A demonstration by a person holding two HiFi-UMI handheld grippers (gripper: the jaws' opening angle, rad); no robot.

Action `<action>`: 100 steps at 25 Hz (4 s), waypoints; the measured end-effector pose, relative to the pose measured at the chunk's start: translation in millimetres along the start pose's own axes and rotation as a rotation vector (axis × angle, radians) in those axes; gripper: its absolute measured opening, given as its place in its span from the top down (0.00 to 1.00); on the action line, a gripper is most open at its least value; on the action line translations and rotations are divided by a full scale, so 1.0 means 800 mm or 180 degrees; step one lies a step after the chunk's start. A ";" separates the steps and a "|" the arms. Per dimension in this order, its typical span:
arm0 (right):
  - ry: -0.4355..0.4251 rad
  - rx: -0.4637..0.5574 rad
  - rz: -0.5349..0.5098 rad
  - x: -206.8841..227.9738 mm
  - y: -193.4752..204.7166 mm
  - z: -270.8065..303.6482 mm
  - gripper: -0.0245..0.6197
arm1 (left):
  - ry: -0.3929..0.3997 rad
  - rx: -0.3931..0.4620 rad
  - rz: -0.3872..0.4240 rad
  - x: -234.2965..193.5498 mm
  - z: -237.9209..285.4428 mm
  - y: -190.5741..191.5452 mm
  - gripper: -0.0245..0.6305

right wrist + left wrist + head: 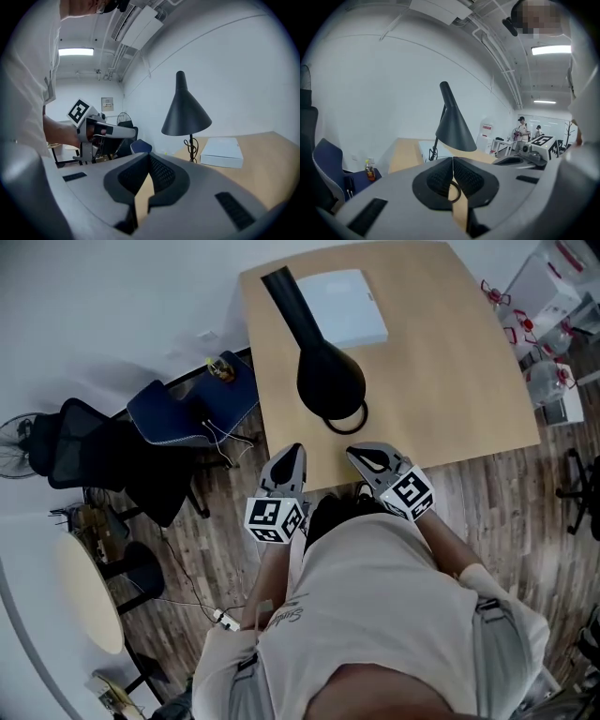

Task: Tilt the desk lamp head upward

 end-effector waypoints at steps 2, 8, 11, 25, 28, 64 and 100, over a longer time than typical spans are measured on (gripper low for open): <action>0.0071 -0.0041 0.0010 0.004 0.001 0.001 0.97 | 0.0074 -0.0084 0.0012 -0.004 0.011 0.009 0.94; 0.0409 -0.0018 0.0095 0.025 -0.013 0.007 0.97 | 0.0306 -0.0315 0.0132 -0.016 0.049 0.035 0.94; 0.0584 -0.0060 0.0207 0.036 -0.015 0.007 0.97 | 0.0448 -0.0506 0.0190 -0.025 0.072 0.053 0.94; 0.0984 -0.0115 0.0391 0.068 -0.003 0.040 0.97 | 0.0990 -0.1474 0.0314 -0.046 0.184 0.182 0.94; 0.1007 -0.0069 0.0408 0.070 -0.010 0.040 0.97 | 0.0983 -0.1731 0.0359 -0.054 0.198 0.213 0.94; 0.1017 0.0241 0.0120 0.078 -0.024 0.037 0.97 | 0.1141 -0.2159 0.0740 -0.062 0.227 0.263 0.94; 0.0875 0.0452 0.0114 0.018 -0.193 -0.047 0.97 | 0.1112 -0.2413 0.0552 -0.065 0.223 0.262 0.94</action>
Point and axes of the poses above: the fingertips, and each gripper's own axes: z forward along the fingers, x to its right, y out of its underside, the point moved 2 cm from there along -z, backward along the fingers, and after that the axes turned 2 degrees about z, right-handed, at the moved point
